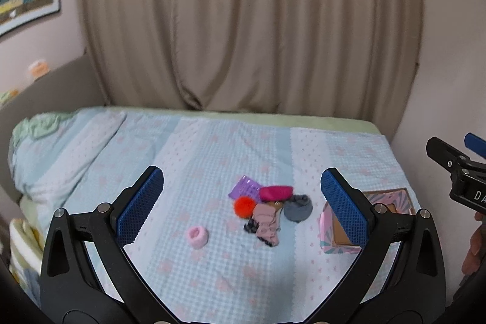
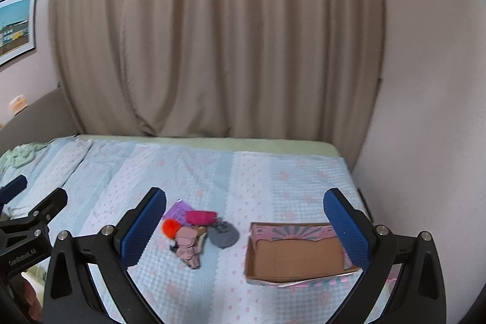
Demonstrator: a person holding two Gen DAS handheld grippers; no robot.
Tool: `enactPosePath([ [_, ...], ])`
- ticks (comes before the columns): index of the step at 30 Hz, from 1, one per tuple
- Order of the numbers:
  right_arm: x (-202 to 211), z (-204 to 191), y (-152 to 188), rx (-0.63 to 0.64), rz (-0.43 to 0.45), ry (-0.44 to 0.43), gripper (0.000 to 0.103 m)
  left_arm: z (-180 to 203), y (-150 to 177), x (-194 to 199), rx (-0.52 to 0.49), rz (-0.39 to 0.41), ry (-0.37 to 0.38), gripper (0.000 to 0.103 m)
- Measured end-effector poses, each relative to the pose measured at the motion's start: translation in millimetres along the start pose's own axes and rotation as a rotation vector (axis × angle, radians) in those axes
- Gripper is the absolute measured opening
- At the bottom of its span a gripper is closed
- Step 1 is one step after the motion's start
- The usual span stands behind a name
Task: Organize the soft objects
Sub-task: 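Grasp the pink fuzzy scrunchie with the left tool while the right tool grasps the pink glove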
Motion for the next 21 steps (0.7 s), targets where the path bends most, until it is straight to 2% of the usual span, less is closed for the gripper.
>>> enactPosePath([
  [4, -18.3, -16.7, 20.4, 0.02, -0.025, -0.072, 0.103, -9.5, 18.7, -2.8, 0.025, -0.04, -0.067, 0.103],
  [10, -56.3, -55.4, 55.1, 0.032, -0.105, -0.1, 0.103, -43.3, 69.3, -24.2, 0.046, -0.141, -0.12, 0.103],
  [16, -108.2, -95.7, 96.8, 0.054, -0.203, -0.091, 0.103, -89.1, 127.6, -81.2, 0.063, -0.23, -0.104, 0.103],
  [21, -165.9, -128.1, 146.6, 0.076, -0.261, -0.074, 0.103, -118.4, 191.0, -154.6, 0.056, -0.301, -0.057, 0.103],
])
Point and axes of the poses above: each gripper's, at about its wrist camera, not at the fingertips, and x roughly against the way its jaws point, z to its right, y to its underside, the point moved 2 cm from there along -x, roughly the way its jaws point, and after that the axes turned 9 degrees about z, right-handed, at the moved point
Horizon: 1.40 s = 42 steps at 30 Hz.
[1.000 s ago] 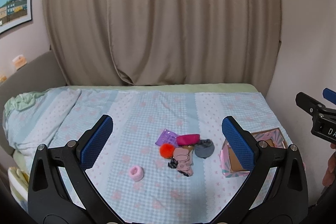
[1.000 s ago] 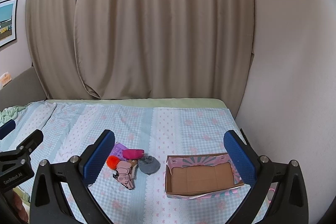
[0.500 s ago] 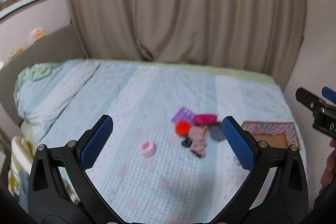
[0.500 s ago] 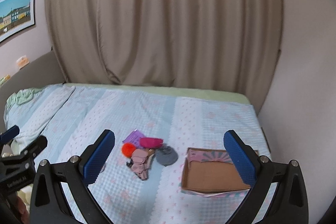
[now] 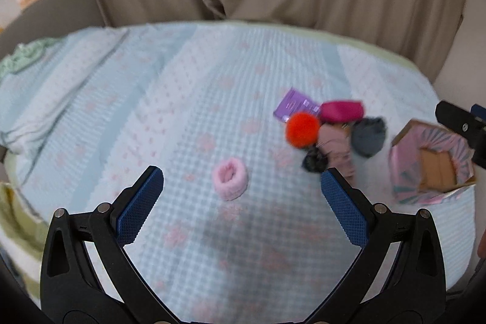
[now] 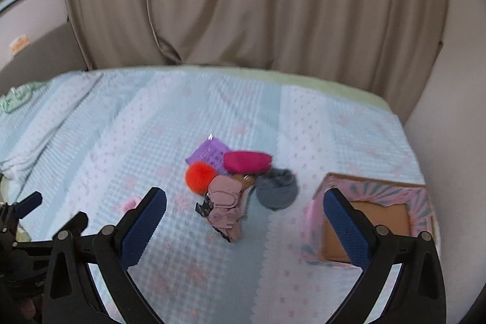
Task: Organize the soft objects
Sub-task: 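Grasp the pink fuzzy scrunchie with the left tool while the right tool grasps the pink glove, then carry scrunchie and glove into the pink box and open both tools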
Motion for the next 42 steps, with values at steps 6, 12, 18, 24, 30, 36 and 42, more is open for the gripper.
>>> enactPosePath([
  [6, -92.4, -29.6, 40.4, 0.005, -0.062, 0.028, 0.087, -17.9, 51.4, -109.4, -0.002, -0.087, 0.027, 0.103],
  [12, -169.1, -41.4, 75.8, -0.033, -0.12, 0.05, 0.078, -16.8, 91.9, -184.4, -0.022, -0.143, 0.047, 0.102],
  [18, -208.7, -34.5, 95.3, -0.062, -0.157, 0.074, 0.07, -12.8, 110.0, -221.2, -0.015, -0.172, 0.073, 0.101],
  [24, -223.6, -30.1, 99.4, -0.122, -0.168, 0.045, 0.051, -14.8, 115.7, -236.8, -0.006, -0.212, 0.08, 0.062],
  [30, -219.0, -27.4, 97.0, -0.175, -0.14, 0.022, 0.038, -20.6, 116.9, -238.4, 0.003, -0.218, 0.077, 0.036],
  [36, -214.5, -26.2, 97.6, -0.193, -0.123, 0.017, 0.034, -20.5, 114.9, -237.1, 0.003, -0.219, 0.088, 0.028],
  [42, -200.0, -22.2, 91.2, -0.188, -0.084, 0.023, 0.034, -22.1, 106.2, -227.2, 0.017, -0.193, 0.086, 0.028],
])
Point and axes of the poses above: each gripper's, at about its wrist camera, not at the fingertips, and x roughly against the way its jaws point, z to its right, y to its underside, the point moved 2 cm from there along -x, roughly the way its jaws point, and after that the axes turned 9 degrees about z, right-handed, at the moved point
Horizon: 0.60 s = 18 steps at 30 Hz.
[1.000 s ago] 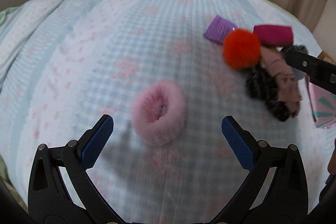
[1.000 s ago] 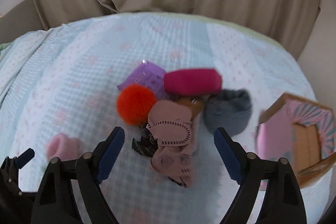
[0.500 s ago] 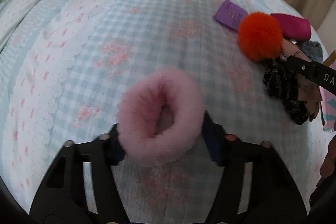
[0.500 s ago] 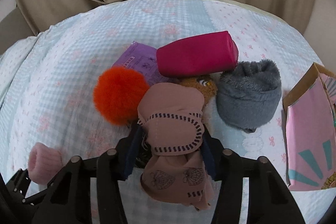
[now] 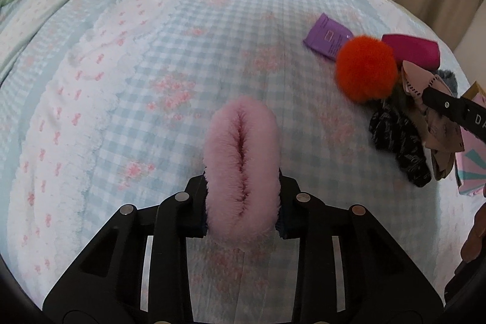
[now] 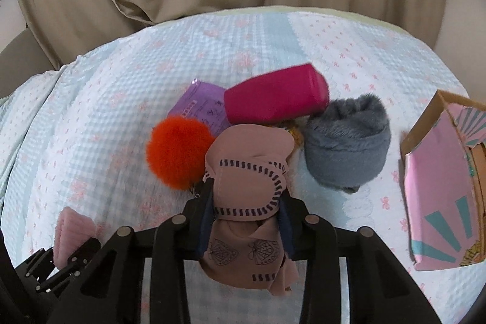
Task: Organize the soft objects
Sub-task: 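Carry scrunchie and glove into the pink box and open both tools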
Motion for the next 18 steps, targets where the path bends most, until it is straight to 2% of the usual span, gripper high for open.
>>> enactPosePath([
  [7, 38.5, 7.4, -19.3, -0.007, 0.037, -0.006, 0.034, 1.0, -18.6, 28.7, 0.019, 0.038, -0.011, 0.028],
  [18, 141.8, 29.1, -81.9, -0.007, 0.114, -0.064, 0.034, 24.0, -85.2, 134.6, 0.045, 0.162, -0.059, 0.028],
])
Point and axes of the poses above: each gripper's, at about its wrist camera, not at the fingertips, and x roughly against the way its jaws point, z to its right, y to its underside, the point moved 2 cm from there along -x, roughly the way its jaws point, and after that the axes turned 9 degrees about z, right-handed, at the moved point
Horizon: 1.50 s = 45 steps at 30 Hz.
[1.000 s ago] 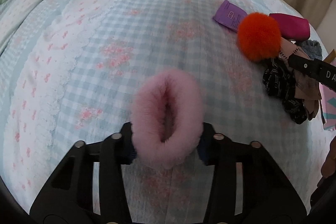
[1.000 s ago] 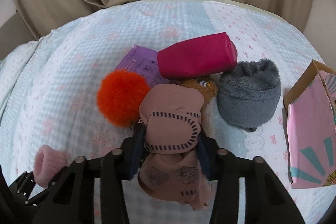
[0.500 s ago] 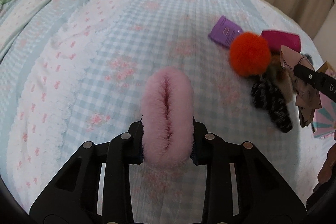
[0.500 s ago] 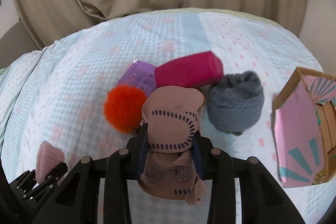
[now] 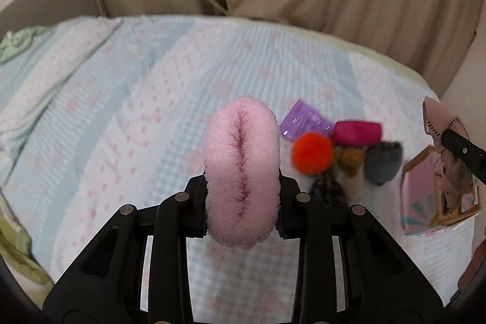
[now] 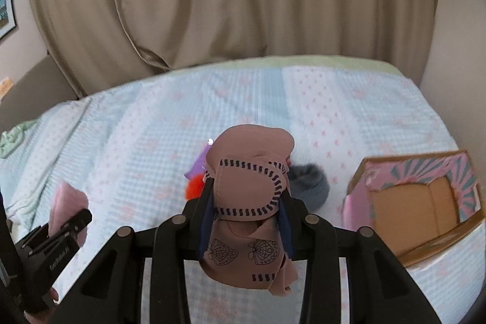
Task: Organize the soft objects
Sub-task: 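Carry scrunchie and glove into the pink box and open both tools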
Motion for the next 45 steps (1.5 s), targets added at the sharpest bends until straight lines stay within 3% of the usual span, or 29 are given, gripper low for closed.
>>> enactPosePath([
  [6, 62.7, 31.5, -45.3, 0.029, 0.029, -0.033, 0.034, 44.4, -38.3, 60.3, -0.002, 0.034, -0.013, 0.028],
  [13, 118.8, 98.1, -75.4, 0.081, 0.043, -0.061, 0.034, 129.7, -67.8, 127.0, -0.021, 0.082, 0.01, 0.028],
  [18, 138.6, 160.0, -80.6, 0.091, 0.036, -0.031, 0.034, 201.6, -71.1, 152.3, -0.026, 0.111, 0.047, 0.028],
  [22, 145.8, 208.5, -84.7, 0.061, 0.018, 0.014, 0.034, 261.9, -66.0, 155.2, -0.031, 0.072, 0.115, 0.028],
  [27, 130.1, 268.6, -80.5, -0.027, -0.038, 0.066, 0.034, 341.2, -56.6, 143.7, -0.136, 0.018, 0.196, 0.028],
  [35, 71.7, 334.2, -57.8, -0.129, -0.21, 0.111, 0.034, 437.1, -17.7, 76.1, -0.277, -0.128, 0.266, 0.028],
  [41, 8.1, 364.4, -28.0, -0.191, -0.386, 0.096, 0.034, 462.5, 21.2, 13.2, -0.283, -0.306, 0.281, 0.028],
  [45, -30.0, 380.3, -3.0, -0.214, -0.509, 0.096, 0.034, 476.2, 46.0, -33.9, -0.318, -0.421, 0.247, 0.028],
])
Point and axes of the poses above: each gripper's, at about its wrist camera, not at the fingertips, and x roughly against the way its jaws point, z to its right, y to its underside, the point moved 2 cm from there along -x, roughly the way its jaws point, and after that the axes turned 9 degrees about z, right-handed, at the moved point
